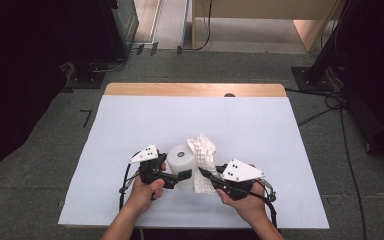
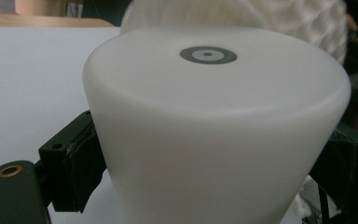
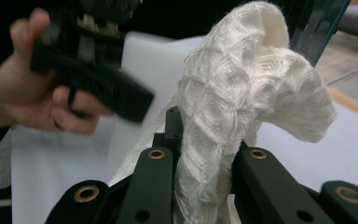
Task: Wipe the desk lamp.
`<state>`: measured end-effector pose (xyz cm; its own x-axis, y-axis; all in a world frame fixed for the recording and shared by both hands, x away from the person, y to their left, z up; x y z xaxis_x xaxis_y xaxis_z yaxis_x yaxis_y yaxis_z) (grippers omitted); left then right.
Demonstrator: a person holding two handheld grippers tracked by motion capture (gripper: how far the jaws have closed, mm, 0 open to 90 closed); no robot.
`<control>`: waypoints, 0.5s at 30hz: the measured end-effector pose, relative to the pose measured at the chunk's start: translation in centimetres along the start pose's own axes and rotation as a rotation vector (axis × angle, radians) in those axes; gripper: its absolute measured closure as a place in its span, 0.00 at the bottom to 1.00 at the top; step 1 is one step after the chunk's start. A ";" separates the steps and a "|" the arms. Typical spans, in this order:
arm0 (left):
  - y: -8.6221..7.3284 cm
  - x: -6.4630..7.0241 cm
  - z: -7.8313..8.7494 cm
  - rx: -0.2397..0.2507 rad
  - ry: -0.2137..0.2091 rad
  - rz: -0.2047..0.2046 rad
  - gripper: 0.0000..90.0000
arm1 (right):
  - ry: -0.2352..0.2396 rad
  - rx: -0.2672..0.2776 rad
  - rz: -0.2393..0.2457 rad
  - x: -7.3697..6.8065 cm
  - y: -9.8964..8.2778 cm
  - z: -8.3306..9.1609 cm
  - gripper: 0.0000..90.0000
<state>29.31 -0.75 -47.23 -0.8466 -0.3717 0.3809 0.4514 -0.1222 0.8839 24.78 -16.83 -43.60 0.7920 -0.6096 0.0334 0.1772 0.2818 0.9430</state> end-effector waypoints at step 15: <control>0.1 -0.2 0.2 0.000 0.015 -0.008 0.09 | -0.003 -0.028 -0.005 0.4 -0.6 -0.4 0.89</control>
<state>29.44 -0.49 -47.16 -0.8458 -0.3842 0.3701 0.4448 -0.1249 0.8869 25.18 -16.94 -44.24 0.7893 -0.6133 0.0294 0.1980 0.2995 0.9333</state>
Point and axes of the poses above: each handheld gripper's, and its own axes: z roughly backward along the jaws, y roughly out of its top, x roughly to its right, the point moved 6 cm from there along -z, roughly forward along the jaws
